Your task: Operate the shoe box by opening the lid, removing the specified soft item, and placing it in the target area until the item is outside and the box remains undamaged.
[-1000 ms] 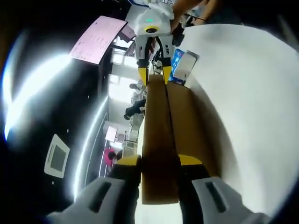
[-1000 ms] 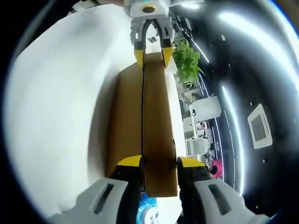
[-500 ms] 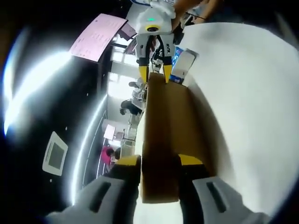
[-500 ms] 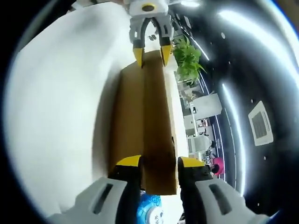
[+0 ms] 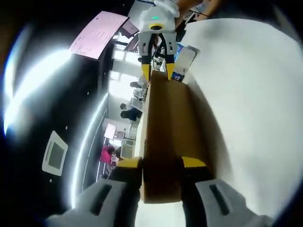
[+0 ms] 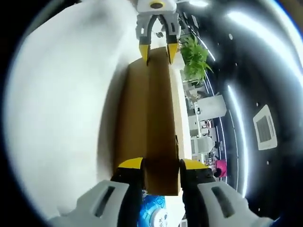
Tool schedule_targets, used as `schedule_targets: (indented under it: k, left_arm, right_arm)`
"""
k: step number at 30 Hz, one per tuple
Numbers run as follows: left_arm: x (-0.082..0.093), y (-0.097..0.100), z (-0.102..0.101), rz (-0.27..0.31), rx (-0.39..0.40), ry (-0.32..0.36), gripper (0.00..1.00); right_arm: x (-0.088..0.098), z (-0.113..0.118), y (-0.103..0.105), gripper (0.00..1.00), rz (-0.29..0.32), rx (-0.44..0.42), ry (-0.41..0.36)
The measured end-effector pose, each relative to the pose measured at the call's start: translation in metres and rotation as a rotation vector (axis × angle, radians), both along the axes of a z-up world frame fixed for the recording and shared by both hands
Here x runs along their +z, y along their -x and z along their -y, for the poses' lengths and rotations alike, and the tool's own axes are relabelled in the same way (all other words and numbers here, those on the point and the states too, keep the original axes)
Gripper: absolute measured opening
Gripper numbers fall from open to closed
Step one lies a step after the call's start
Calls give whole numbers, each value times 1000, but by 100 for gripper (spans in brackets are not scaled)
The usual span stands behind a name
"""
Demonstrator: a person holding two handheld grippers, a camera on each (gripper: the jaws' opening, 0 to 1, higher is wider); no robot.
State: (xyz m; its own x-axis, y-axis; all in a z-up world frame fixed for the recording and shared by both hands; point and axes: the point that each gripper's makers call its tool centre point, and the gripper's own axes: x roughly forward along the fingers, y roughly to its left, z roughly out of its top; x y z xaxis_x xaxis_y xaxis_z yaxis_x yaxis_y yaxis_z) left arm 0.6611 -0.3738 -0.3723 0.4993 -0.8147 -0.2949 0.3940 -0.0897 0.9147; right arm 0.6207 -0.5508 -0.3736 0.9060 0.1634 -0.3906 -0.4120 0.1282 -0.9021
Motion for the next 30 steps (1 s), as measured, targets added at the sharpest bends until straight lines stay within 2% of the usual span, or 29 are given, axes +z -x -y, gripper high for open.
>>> schedule_targets:
  k: [2,3,5,24,30]
  left_arm:
    - [-1,0,0,1,-1,0,31]
    - [-1,0,0,2,-1,1,31]
    - [-2,-1,0,5,1,-2,31]
    - [-15,-2,-1,0,5,-21,31]
    - [-19,-2,-1,-4,2,-24,30]
  right_arm:
    - [-1,6,-3,30,4,-20,19]
    - [-3,2,-3,30,8,13,42]
    - [-3,3,-2,30,6,-5,34]
    - [-19,3,-3,30,-3,15,103]
    - [-20,5,-5,30,13,7,106]
